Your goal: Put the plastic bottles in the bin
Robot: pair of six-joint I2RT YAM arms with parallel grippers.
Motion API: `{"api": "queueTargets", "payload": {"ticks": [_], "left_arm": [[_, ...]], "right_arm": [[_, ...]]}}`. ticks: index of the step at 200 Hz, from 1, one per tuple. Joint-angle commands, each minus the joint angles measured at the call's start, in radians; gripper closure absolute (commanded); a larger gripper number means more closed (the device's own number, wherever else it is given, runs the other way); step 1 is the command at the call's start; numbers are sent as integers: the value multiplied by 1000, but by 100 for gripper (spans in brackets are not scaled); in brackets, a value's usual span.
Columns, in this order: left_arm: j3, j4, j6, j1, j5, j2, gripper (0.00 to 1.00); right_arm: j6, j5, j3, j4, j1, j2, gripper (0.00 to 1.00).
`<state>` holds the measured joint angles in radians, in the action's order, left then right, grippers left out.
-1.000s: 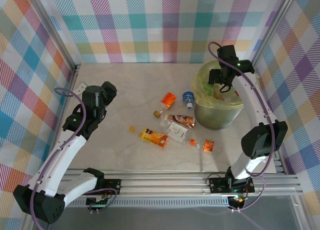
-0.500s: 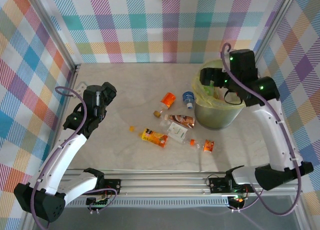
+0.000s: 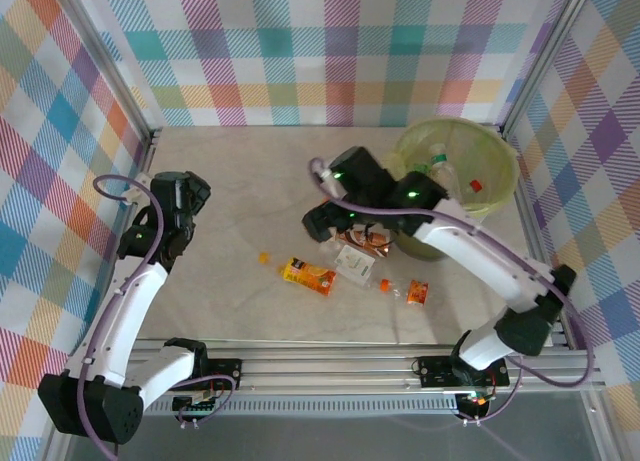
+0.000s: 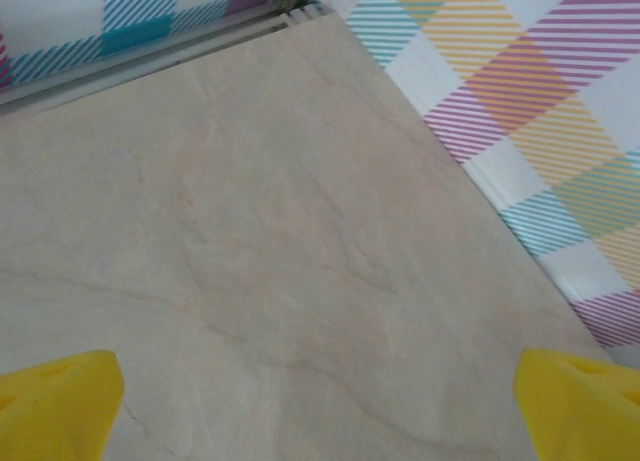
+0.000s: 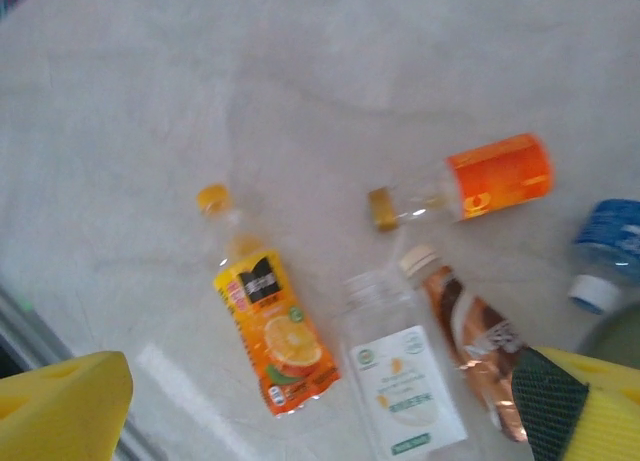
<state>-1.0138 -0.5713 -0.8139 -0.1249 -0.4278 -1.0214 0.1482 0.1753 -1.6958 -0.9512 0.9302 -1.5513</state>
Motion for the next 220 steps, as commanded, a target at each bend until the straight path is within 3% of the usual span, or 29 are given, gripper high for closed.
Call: {"api": "queueTargets", "payload": {"ticks": [1,37,91,220], "left_arm": [[38,-3,10,75,104,-23,0],[79,16,-8,145,191,-57,0],[100,41,-9,169,233,-92,0],[101,30,-12,171,235,-48,0]], "right_arm": [[-25,-46,-17,-8,34,-76,2],[-33,-94,-25,-16,54,-219,2],[-70,-113,-122,-41,97,-414,4],[-175,-19,-286,-110,121,-732,3]]}}
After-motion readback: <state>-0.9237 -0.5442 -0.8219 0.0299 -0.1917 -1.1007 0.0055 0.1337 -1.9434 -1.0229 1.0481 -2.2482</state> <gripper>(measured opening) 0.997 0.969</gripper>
